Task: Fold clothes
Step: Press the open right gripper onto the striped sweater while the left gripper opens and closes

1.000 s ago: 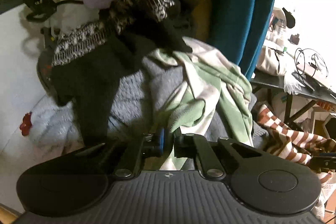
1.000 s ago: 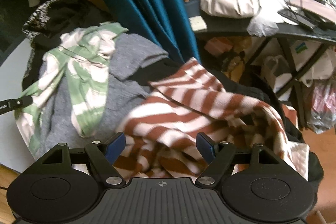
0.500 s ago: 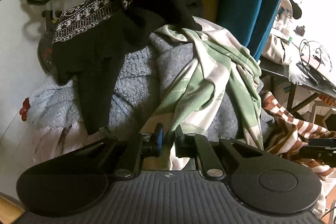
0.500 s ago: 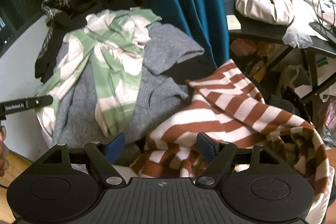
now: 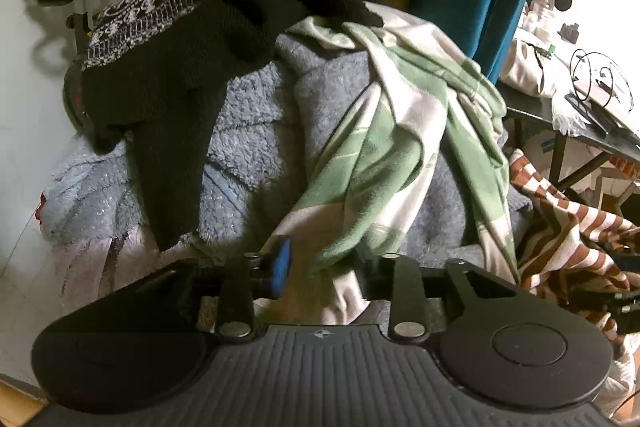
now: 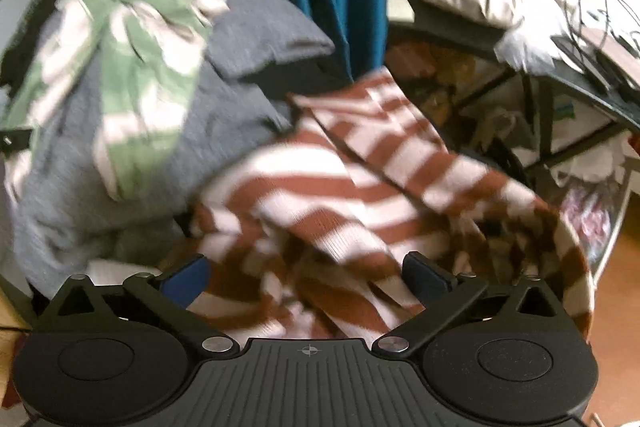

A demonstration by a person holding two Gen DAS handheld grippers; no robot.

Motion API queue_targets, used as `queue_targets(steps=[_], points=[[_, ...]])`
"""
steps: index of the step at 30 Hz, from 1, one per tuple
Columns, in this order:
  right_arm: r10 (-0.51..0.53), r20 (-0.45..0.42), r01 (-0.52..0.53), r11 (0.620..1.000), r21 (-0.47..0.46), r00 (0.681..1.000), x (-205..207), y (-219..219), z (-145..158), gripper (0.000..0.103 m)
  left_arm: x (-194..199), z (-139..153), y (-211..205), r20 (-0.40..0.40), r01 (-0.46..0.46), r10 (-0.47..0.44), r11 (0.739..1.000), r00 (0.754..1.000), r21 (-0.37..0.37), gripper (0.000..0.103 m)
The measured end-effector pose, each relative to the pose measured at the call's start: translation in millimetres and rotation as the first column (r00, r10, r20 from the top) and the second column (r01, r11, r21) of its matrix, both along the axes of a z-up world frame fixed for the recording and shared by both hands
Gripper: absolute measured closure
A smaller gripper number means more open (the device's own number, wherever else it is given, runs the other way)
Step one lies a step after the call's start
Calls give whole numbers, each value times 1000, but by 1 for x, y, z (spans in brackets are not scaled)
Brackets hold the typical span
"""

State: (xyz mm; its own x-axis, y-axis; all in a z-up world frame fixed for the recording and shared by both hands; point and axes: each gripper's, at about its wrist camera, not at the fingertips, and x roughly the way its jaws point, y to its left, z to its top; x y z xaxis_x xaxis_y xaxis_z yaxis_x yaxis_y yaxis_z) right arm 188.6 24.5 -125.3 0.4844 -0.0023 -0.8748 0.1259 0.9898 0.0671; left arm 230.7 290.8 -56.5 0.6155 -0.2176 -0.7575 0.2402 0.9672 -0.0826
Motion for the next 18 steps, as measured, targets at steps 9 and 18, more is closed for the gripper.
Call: queue_targets(steps=[9,18], points=[[49,-19,-51,987,-153,999,-2,18,-31,1,4,-15,8,16,-29,28,999,999,41,9],[60,-30,-64,987,-149,998,6,18,-42,1,8,-30,20,-115,-66,55,993,992,-93,1]])
